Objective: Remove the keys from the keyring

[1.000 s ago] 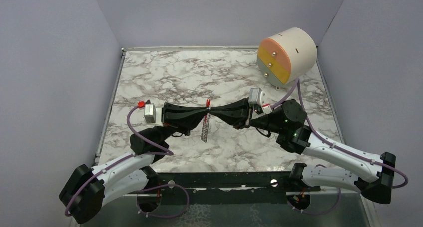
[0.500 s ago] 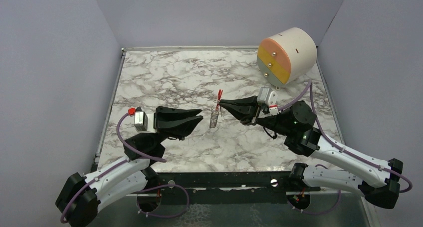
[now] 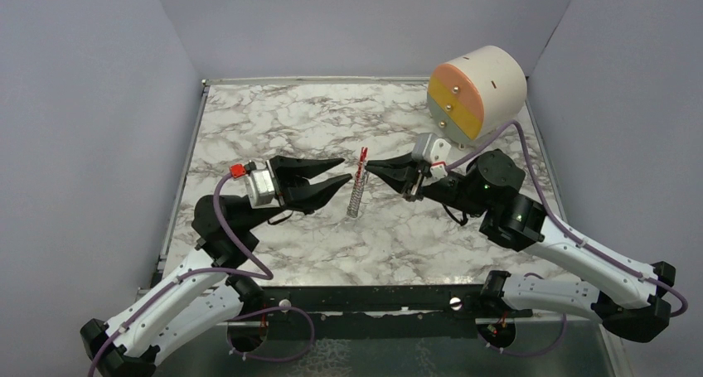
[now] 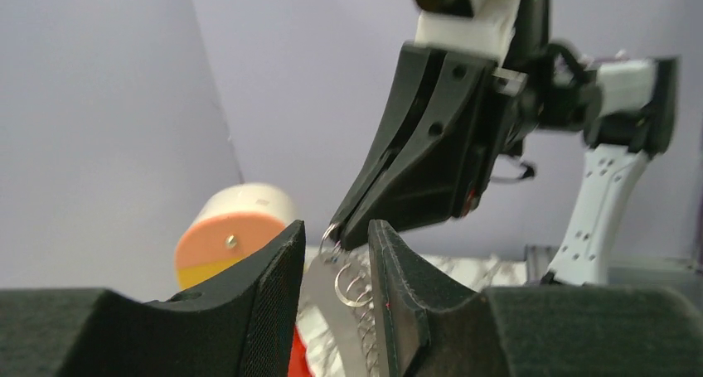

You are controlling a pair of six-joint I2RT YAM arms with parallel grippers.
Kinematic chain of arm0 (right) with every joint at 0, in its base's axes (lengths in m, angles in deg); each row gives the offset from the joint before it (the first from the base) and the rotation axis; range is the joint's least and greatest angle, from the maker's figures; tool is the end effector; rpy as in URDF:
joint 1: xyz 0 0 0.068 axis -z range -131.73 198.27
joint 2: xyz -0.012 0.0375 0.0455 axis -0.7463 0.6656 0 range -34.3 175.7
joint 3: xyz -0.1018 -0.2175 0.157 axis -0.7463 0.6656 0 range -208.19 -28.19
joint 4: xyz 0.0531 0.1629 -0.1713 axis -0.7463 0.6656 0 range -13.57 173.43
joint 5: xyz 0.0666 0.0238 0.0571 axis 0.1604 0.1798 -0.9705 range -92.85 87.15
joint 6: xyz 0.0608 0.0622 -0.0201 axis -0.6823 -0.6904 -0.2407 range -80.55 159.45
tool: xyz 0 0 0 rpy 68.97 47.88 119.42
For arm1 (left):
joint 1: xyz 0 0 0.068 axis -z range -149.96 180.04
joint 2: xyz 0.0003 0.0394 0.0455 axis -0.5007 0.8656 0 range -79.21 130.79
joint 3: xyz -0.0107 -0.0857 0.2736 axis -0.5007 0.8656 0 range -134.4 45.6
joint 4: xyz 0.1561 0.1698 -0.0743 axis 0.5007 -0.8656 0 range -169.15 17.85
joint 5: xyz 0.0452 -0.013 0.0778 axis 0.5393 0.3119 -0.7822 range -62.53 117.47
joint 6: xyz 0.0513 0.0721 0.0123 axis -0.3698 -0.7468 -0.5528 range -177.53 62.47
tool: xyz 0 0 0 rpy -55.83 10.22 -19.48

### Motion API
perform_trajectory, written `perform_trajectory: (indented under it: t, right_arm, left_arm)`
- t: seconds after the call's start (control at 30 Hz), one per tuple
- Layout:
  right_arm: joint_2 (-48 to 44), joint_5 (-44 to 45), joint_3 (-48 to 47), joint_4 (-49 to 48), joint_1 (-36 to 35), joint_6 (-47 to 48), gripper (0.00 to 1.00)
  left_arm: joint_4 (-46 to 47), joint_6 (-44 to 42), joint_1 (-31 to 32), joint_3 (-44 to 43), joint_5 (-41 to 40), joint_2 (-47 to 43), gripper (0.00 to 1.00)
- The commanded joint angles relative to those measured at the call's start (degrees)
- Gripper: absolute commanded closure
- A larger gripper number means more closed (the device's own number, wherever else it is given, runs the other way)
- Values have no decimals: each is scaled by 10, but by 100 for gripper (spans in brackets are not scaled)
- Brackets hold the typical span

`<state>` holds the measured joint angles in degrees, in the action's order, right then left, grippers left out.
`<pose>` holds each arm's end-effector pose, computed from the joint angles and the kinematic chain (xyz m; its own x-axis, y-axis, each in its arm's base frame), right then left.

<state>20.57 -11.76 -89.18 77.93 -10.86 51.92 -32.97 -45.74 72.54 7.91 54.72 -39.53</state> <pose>0.1067 0.2026 0.4373 0.2405 -0.0132 -0.9706 -0.8964 0.3805 -0.2273 0.0841 -0.1264 0.4310 0.2585 -0.4833 -0.8364 0.9422 0.3170 0.1080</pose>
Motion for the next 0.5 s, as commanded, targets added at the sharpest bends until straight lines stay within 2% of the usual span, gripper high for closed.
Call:
perform_trajectory:
  t: [0.0,0.1,0.2,0.47]
  right_arm:
    - [16,38,-59,101,2,17,98]
    - [31,53,-93,159,2,19,98]
    - [44,67,-121,209,1,17,98]
    - [93,94,-179,307,-5,7,98]
  left_arm:
    - [-203,-155,3,-32,-53,-11,63]
    - [-259,-204,3,-52,-88,-3,65]
    - [-290,-230,3,-63,-89,7,67]
    - [-270,-252,3,-44,-93,-4,74]
